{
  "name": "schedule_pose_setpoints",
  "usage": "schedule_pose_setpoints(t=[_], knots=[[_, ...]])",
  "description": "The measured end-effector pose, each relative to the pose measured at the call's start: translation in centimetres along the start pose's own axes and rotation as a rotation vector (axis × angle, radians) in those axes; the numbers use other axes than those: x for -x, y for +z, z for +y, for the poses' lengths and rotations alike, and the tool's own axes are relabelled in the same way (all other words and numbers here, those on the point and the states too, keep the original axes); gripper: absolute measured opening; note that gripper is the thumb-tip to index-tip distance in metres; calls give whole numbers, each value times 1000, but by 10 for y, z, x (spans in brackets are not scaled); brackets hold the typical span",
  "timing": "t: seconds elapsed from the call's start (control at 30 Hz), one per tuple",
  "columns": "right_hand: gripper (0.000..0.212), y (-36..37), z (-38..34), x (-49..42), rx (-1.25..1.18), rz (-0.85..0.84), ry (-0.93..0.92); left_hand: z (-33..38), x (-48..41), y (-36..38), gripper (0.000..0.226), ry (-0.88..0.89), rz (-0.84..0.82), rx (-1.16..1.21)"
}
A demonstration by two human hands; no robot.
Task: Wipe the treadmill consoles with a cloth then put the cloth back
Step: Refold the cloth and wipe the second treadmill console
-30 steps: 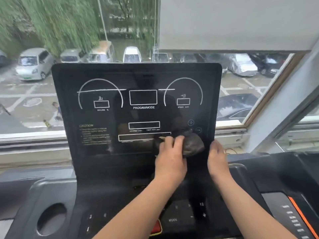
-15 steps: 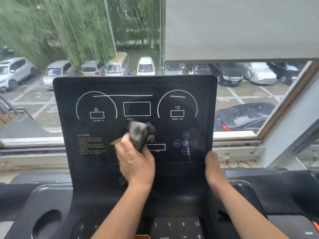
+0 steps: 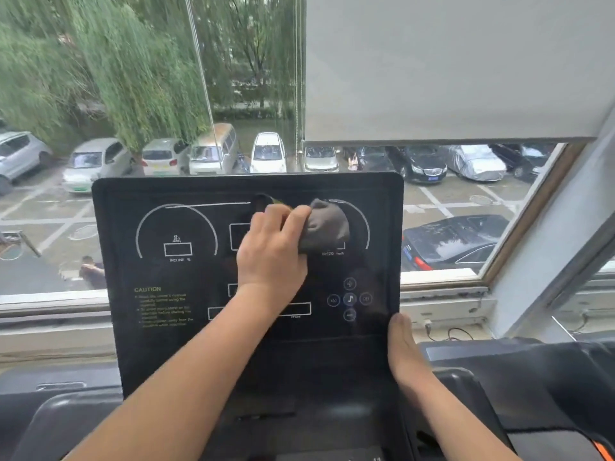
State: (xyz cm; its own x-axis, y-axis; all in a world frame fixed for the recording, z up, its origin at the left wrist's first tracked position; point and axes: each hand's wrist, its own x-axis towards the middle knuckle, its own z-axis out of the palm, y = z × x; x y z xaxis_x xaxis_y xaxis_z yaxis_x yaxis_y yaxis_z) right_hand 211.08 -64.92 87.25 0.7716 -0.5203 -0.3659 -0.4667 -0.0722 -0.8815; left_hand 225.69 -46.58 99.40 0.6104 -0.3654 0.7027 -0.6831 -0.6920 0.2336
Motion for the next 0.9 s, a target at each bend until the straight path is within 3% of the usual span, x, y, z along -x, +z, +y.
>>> schedule_pose_setpoints(t=[0.07, 0.17, 0.2, 0.3, 0.37, 0.43, 0.6, 0.67, 0.73, 0.83, 0.9], knots=[[70, 1, 1, 1, -39, 34, 44, 3, -15, 1, 73, -78, 65, -4], [95, 2, 3, -7, -102, 49, -27, 29, 21, 28, 80, -107, 30, -16], [98, -1, -3, -8, -147, 69, -62, 38, 41, 40, 78, -12, -22, -21], [69, -18, -27, -16, -269, 103, -105, 45, 85, 61, 57, 495, -256, -68], [67, -27, -39, -21, -330, 56, -159, 37, 72, 55, 53, 673, -322, -98], [65, -28, -43, -20, -364, 22, -186, 32, 34, 42, 52, 633, -251, -106], [60, -17, -41, -16, -265, -63, -206, 45, -65, 15, 70, 116, -27, -53], [43, -16, -38, -18, -209, -26, -260, 66, -60, 24, 69, 33, -3, -29], [24, -17, -42, -16, -188, -15, -270, 82, -32, 45, 65, 137, -40, -18], [32, -20, -36, -20, -158, 18, -278, 86, 10, 72, 53, 494, -163, -76], [27, -19, -36, -21, -107, -9, -324, 84, 4, 70, 51, 567, -208, -89]])
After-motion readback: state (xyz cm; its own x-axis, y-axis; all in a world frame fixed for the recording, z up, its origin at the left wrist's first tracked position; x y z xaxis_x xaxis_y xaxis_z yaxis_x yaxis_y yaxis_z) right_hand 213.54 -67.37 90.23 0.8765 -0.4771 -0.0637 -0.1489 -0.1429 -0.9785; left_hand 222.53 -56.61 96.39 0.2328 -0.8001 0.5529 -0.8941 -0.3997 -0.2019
